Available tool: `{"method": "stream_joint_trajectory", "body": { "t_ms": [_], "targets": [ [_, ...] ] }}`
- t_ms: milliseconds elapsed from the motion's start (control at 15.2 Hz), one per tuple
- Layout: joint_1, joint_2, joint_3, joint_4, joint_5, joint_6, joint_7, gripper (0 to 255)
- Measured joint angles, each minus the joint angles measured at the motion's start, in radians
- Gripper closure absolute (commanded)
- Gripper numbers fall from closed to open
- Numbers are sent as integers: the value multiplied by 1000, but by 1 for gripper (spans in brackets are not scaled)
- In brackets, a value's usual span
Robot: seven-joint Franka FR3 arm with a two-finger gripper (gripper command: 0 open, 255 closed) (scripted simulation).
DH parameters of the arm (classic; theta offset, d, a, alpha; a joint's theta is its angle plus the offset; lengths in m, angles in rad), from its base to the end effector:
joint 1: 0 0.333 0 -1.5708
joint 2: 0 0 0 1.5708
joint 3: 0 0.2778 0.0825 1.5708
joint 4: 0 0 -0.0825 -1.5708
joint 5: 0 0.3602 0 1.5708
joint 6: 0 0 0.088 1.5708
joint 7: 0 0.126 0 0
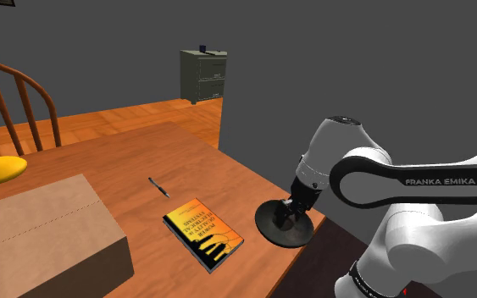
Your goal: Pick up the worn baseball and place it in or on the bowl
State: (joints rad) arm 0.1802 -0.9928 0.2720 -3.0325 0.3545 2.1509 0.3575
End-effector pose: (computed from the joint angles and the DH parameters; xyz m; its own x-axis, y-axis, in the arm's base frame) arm 0.2520 0.1107 0.3428 0.9782 -0.1966 0.0674 -0.1877 -0.9750 -0.1191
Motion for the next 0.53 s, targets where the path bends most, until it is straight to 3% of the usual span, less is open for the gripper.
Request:
{"method": "stream_joint_trajectory", "body": {
  "t_ms": [528],
  "targets": [
    [-11,-36,-15,53,-23,-89,10,255]
  ]
}}
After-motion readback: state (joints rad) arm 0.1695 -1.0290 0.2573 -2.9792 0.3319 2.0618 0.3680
